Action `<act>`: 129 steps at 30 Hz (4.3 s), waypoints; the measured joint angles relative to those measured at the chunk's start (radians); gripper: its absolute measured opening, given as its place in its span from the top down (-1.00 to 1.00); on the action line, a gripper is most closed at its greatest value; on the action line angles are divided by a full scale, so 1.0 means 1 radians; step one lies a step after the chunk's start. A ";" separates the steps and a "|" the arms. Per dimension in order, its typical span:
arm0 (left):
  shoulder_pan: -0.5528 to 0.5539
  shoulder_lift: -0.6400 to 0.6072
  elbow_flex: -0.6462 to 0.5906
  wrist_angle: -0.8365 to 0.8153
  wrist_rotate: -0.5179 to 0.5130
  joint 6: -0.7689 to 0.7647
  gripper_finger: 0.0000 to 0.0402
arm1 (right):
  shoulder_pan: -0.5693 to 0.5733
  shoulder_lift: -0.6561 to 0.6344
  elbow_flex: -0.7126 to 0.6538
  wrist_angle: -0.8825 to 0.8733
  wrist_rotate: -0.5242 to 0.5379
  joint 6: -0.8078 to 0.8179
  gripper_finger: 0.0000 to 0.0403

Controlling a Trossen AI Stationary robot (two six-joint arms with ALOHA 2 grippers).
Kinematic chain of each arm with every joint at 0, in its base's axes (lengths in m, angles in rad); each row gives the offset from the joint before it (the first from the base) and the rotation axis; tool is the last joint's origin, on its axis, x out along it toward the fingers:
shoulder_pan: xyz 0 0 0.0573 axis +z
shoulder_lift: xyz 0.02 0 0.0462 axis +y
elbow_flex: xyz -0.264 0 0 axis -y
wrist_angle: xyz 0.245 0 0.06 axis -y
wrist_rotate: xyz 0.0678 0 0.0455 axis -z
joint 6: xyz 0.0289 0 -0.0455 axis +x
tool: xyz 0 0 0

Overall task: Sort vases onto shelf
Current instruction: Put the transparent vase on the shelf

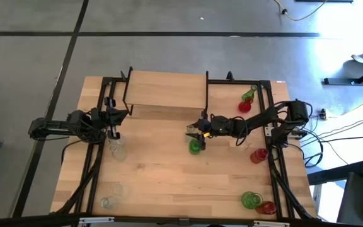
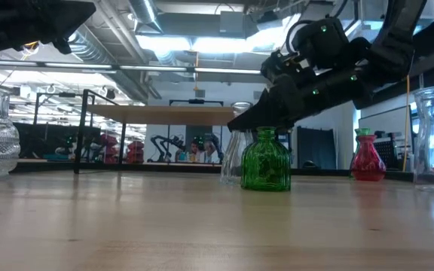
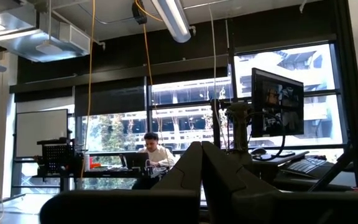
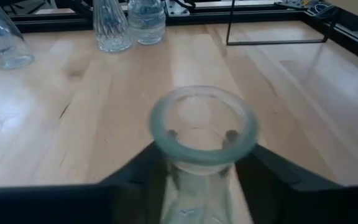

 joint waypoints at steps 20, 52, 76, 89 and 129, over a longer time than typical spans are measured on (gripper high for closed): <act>0.000 0.000 0.000 0.000 -0.001 -0.001 1.00 | 0.000 0.000 0.052 -0.034 0.011 0.000 0.60; 0.000 0.000 0.000 0.002 -0.003 -0.009 1.00 | -0.100 -0.395 0.477 -0.801 0.202 -0.160 0.55; 0.000 0.000 0.000 0.002 -0.019 -0.008 1.00 | -0.500 -0.298 0.513 -0.737 -0.052 -0.042 0.54; 0.000 0.000 0.000 0.002 -0.019 -0.001 1.00 | -0.526 -0.220 0.512 -0.691 -0.023 -0.041 0.54; 0.000 0.000 0.000 0.001 -0.024 0.000 1.00 | -0.536 -0.171 0.514 -0.692 -0.029 -0.050 0.54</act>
